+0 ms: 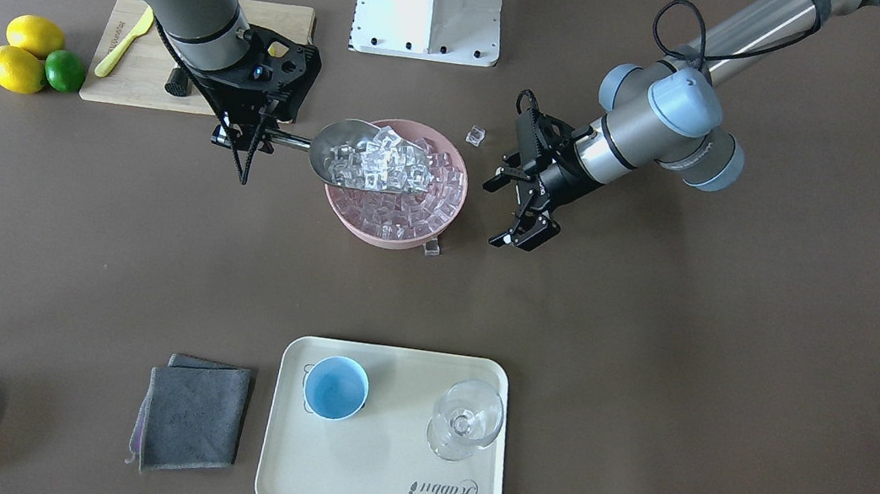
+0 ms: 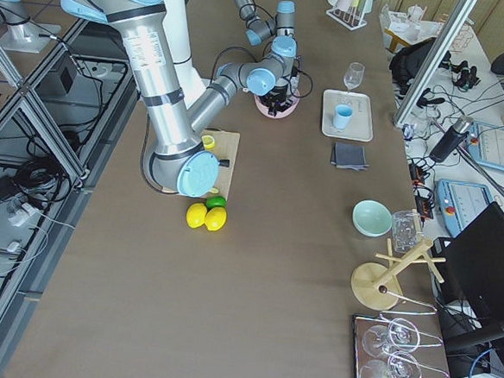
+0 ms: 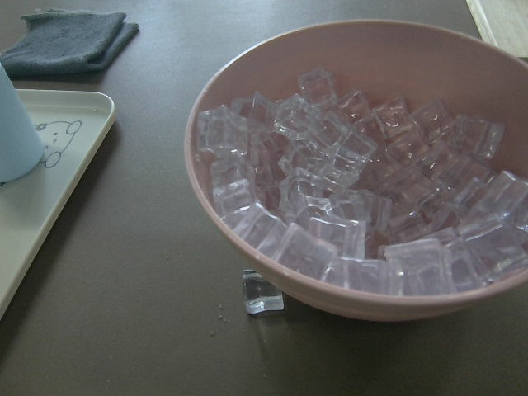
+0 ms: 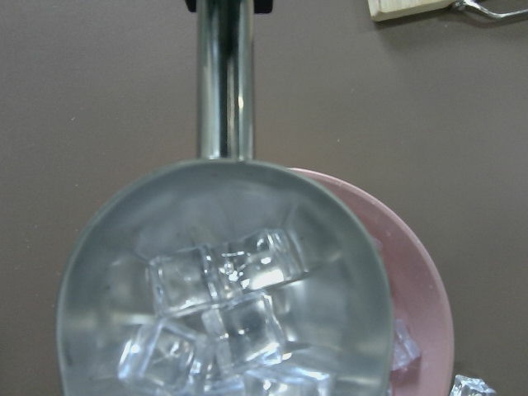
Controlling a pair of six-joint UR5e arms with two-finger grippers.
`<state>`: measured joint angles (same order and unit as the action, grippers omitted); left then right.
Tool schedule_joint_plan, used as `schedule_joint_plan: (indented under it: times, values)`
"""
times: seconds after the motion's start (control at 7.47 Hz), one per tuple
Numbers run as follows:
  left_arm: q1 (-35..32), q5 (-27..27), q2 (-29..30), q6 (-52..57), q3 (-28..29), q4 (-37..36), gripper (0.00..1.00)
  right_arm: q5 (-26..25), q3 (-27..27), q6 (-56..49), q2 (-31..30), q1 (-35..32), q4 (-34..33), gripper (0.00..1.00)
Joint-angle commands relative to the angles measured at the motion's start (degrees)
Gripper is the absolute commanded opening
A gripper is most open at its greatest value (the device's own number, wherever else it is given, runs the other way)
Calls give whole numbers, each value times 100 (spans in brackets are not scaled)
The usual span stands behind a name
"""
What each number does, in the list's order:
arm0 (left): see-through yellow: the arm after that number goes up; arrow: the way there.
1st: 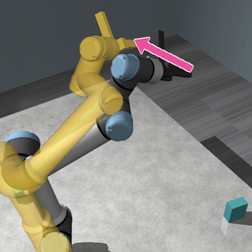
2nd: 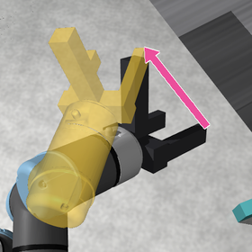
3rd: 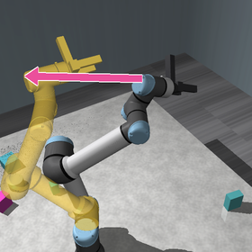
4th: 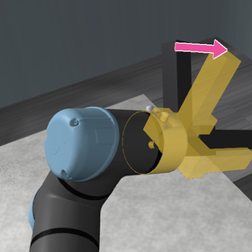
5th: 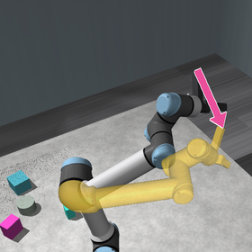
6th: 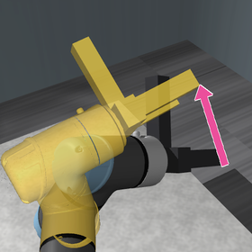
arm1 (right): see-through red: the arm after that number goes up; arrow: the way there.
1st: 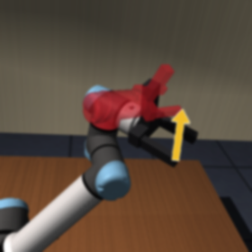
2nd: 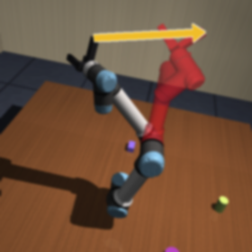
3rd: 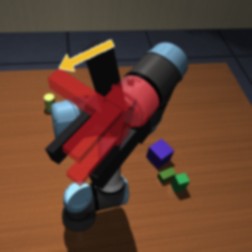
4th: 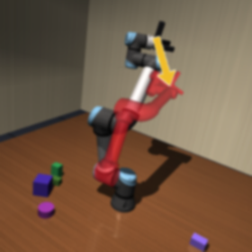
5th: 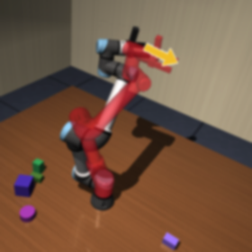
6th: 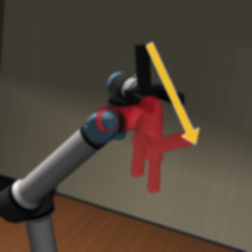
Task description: Put ice in cup with scoop
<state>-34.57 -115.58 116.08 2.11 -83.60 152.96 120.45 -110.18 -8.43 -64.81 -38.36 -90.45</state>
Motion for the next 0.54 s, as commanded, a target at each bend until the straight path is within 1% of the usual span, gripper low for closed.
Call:
schedule_joint_plan:
  times: [0.0,0.13,0.27,0.4]
  values:
    - [-85,-17,-173,17,-243,-178,98,-31,40,473,-172,-49,746,0]
    - [-155,-104,-209,17,-288,-257,98,-57,136,944,-233,-49,1149,0]
    - [-277,-314,-252,17,-297,-328,98,-57,224,1061,-225,-49,1301,0]
    - [-383,-586,-270,17,-297,-424,98,30,216,1106,-207,-145,1146,0]
